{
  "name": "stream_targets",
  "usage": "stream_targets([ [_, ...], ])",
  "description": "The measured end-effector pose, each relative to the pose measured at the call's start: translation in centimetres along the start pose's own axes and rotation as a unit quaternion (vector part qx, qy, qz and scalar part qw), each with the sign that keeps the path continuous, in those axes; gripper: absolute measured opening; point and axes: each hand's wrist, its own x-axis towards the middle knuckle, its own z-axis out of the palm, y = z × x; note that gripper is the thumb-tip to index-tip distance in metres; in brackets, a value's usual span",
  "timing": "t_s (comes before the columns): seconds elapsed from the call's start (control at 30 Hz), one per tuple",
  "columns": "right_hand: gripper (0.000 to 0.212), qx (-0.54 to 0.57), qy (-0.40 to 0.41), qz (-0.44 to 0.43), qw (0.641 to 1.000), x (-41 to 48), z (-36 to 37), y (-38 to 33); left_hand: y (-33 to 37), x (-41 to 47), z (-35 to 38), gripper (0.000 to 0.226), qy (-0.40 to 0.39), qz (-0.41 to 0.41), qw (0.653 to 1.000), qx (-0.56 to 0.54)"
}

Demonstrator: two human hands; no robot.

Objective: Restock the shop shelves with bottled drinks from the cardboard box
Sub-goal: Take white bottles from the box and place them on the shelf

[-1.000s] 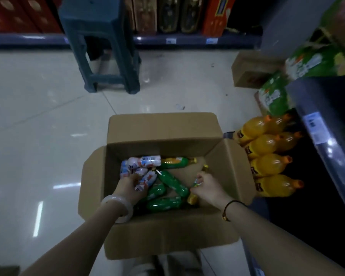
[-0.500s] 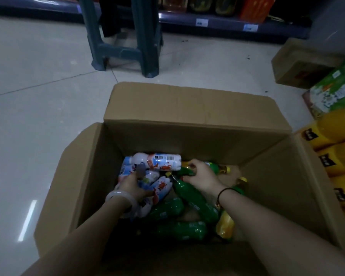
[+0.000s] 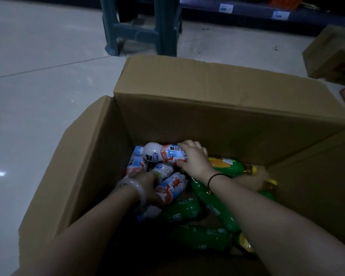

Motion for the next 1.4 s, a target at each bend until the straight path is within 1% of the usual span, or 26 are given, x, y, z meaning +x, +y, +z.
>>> stream_targets([
  [0.07, 0.06, -0.006, 0.009, 0.003, 1.0, 0.0, 0.1, -0.2, 0.3, -0.7, -0.2, 0.077, -0.02, -0.005, 0.996, 0.085],
  [0.13, 0.052, -0.01, 0.026, -0.002, 1.0, -0.2, 0.3, -0.2, 0.4, -1.0, 0.2, 0.077, -0.014, 0.003, 0.991, 0.135],
  [0.2, 0.041, -0.019, 0.037, -0.006, 0.999, -0.6, 0.4, 0.2, 0.2, -0.9, 0.5, 0.076, -0.009, 0.011, 0.992, 0.123],
  [0.27, 0.039, -0.019, 0.047, 0.002, 0.999, -0.8, 0.2, 0.7, -0.1, -0.7, 0.4, 0.074, 0.002, 0.008, 0.996, 0.09],
  [0.37, 0.054, -0.021, 0.031, 0.012, 0.999, -0.8, -0.2, 1.4, -0.2, -0.8, 0.1, 0.077, 0.026, 0.003, 0.999, 0.027],
  [0.43, 0.057, -0.015, 0.012, 0.029, 0.999, -1.1, -0.3, 1.7, -0.1, -0.7, 0.0, 0.072, 0.069, 0.006, 0.995, -0.073],
  [0.47, 0.054, -0.005, 0.002, 0.042, 0.999, -1.3, -0.2, 2.0, 0.2, -0.7, -0.2, 0.063, 0.098, 0.007, 0.983, -0.156],
  [0.5, 0.052, 0.008, -0.01, 0.054, 0.998, -1.5, 0.0, 2.2, 0.7, -0.7, -0.5, 0.052, 0.123, 0.015, 0.963, -0.239],
  [0.53, 0.051, 0.032, -0.02, 0.064, 0.997, -1.8, 0.3, 2.3, 1.0, -0.7, -0.9, 0.048, 0.143, 0.026, 0.947, -0.287],
  [0.57, 0.05, 0.068, -0.027, 0.074, 0.995, -2.1, 0.7, 2.4, 1.1, -0.5, -1.3, 0.05, 0.15, 0.033, 0.943, -0.296],
  [0.63, 0.053, 0.125, -0.025, 0.09, 0.988, -2.5, 1.2, 2.3, 0.8, -0.3, -1.1, 0.058, 0.121, 0.025, 0.964, -0.235],
  [0.67, 0.057, 0.135, -0.021, 0.096, 0.986, -2.6, 1.3, 2.3, 0.4, -0.3, -0.8, 0.06, 0.104, 0.009, 0.976, -0.193],
  [0.73, 0.069, 0.141, -0.022, 0.104, 0.984, -2.7, 1.4, 2.4, -0.1, -0.6, -0.3, 0.064, 0.071, 0.007, 0.987, -0.141],
  [0.8, 0.075, 0.132, -0.035, 0.104, 0.985, -2.6, 1.4, 2.4, -0.1, -1.0, 0.0, 0.066, 0.03, 0.016, 0.993, -0.11],
  [0.87, 0.072, 0.116, -0.033, 0.103, 0.987, -2.6, 1.4, 2.5, 0.1, -1.5, 0.1, 0.069, -0.006, 0.02, 0.999, -0.049],
  [0.93, 0.066, 0.101, -0.025, 0.105, 0.989, -2.6, 1.3, 2.3, 0.4, -1.7, 0.3, 0.083, -0.024, 0.017, 0.997, 0.076],
  [0.97, 0.063, 0.095, -0.022, 0.105, 0.99, -2.6, 1.2, 2.3, 0.4, -1.7, 0.5, 0.088, -0.025, 0.015, 0.991, 0.129],
  [1.03, 0.059, 0.092, -0.021, 0.109, 0.99, -2.5, 1.0, 2.2, 0.5, -1.6, 0.9, 0.087, -0.011, 0.02, 0.985, 0.169],
  [1.1, 0.053, 0.097, -0.014, 0.112, 0.989, -2.5, 0.9, 2.0, 0.4, -1.7, 0.8, 0.08, 0.001, 0.022, 0.989, 0.143],
  [1.17, 0.05, 0.098, -0.001, 0.115, 0.989, -2.4, 1.0, 2.0, -0.1, -1.7, 0.6, 0.079, 0.001, 0.015, 0.996, 0.084],
  [1.23, 0.054, 0.104, 0.007, 0.12, 0.987, -2.5, 1.1, 2.1, -0.5, -1.9, 0.6, 0.083, 0.021, 0.015, 0.999, 0.028],
  [1.3, 0.064, 0.111, 0.0, 0.128, 0.986, -2.7, 1.1, 2.2, -0.5, -2.2, 0.5, 0.084, 0.051, 0.028, 0.998, -0.026],
  [1.4, 0.069, 0.113, -0.021, 0.143, 0.983, -3.0, 0.7, 2.4, 0.3, -2.5, -0.1, 0.079, 0.101, 0.054, 0.983, -0.145],
])
